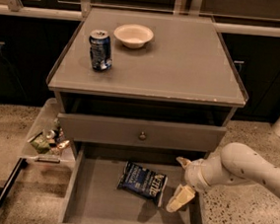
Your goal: Pick blue chip bag from middle drawer and place on counter
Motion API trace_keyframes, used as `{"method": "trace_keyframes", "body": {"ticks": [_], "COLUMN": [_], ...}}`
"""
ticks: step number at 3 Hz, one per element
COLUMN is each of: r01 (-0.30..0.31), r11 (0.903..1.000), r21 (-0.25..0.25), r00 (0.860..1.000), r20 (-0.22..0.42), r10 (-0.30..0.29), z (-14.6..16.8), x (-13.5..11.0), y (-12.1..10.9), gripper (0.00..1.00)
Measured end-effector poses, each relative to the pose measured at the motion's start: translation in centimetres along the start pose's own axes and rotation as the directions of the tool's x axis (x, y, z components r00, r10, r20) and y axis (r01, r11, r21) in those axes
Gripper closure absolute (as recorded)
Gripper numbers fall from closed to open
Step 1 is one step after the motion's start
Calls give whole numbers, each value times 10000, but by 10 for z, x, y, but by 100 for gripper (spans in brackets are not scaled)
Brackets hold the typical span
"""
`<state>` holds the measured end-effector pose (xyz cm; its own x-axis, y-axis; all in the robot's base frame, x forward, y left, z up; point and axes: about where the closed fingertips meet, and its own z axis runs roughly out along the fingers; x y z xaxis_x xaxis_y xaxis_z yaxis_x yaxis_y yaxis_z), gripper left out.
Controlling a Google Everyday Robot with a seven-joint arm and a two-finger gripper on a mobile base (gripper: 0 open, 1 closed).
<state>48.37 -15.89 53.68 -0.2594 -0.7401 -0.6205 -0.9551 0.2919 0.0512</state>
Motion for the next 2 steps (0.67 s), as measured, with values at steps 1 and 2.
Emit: {"method": "trace_keyframes", "body": {"ticks": [1,2], "r01": [-2,-290], "r11": [10000,9991], "r21": [3,320], "r00": [10000,9993], "r20": [2,229], "r10": [2,283], "z": [0,11], "x": [0,8], "y": [0,-3], "gripper": [0,0]}}
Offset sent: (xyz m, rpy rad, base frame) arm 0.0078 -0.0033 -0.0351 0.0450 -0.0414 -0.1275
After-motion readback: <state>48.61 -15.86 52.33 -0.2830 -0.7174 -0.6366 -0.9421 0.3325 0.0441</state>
